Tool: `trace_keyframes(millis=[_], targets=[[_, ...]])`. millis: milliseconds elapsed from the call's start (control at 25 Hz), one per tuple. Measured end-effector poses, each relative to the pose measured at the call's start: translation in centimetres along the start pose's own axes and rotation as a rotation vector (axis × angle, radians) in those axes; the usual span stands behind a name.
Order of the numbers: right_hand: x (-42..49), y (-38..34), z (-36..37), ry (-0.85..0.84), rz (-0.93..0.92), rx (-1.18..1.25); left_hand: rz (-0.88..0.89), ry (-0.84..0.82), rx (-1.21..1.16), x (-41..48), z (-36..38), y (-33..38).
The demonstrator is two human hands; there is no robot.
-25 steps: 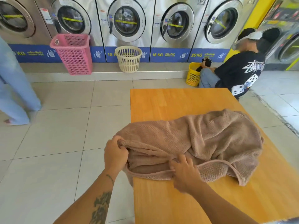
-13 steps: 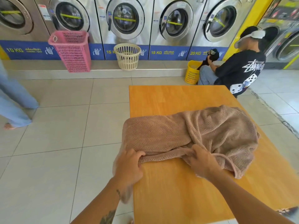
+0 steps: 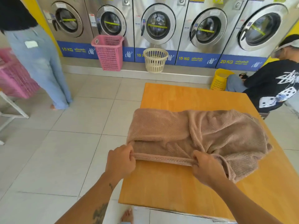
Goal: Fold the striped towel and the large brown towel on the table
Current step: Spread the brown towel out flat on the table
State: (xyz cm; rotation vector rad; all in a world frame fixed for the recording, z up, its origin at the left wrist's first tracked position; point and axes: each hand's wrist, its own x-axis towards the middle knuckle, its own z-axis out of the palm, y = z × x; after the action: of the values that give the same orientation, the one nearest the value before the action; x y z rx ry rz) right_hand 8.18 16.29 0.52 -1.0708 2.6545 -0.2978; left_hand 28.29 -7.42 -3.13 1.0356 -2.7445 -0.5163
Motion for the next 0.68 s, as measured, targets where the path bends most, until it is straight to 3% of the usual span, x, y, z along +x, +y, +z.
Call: trace_keyframes(millis=[80, 240, 320, 520, 680], targets=[[-1.3, 1.3, 0.1, 0.021, -0.033, -0.033, -0.056, 0.031, 0.055, -2.3, 0.3, 1.4], [-3.6, 3.1, -0.2, -0.325, -0.223, 0.046, -0.183, -0.010, 0.048, -5.7, 0.7, 3.9], [-4.2, 4.5, -0.5, -0.326, -0.214, 0.114, -0.203, -0.039, 0.001, -6.9, 0.9, 5.7], [-4.7, 8.7, -1.5, -0.043, 0.091, 0.040, -0.035, -0.141, -0.091, -7.2, 2.1, 11.9], [-6.9, 12.3, -0.6, -0.088, 0.279, 0.038, 0.087, -0.381, -0.092, -6.1, 4.8, 16.4]])
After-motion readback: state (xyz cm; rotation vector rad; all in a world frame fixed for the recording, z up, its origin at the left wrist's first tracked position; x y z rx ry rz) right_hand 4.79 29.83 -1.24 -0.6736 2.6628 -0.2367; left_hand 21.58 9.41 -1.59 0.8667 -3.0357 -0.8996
